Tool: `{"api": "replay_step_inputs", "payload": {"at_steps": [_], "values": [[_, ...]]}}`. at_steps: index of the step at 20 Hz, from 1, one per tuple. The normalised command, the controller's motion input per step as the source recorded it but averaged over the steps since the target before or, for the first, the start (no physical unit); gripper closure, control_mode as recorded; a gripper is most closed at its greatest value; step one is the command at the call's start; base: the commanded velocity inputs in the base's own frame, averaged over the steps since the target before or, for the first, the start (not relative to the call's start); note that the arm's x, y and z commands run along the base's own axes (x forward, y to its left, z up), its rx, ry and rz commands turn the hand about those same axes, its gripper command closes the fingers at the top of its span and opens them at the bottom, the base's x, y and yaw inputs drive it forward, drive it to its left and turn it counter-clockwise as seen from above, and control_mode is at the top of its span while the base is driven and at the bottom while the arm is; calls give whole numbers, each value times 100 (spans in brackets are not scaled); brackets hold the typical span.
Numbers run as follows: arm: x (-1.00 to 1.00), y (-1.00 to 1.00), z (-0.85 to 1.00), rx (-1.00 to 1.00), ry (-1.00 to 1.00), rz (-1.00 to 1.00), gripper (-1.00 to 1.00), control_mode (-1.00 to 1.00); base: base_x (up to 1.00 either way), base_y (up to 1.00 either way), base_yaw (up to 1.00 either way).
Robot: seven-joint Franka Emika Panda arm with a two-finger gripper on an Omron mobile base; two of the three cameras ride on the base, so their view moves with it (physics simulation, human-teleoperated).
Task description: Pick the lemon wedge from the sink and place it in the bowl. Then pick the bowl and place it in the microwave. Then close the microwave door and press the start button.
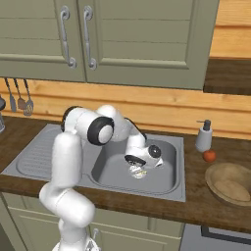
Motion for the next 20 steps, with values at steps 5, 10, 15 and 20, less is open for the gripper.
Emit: {"api": "replay_step_inputs", "payload": {"at_steps": [5, 10, 15, 20], "values": [[-82, 0, 100, 7, -26, 0, 100, -100, 0, 0, 0], [-66, 0, 100, 5, -21, -2, 100, -100, 0, 0, 0], [-9, 0, 100, 3, -4, 11, 100, -100, 0, 0, 0], [0, 0, 100, 4, 0, 11, 100, -100, 0, 0, 0]]}}
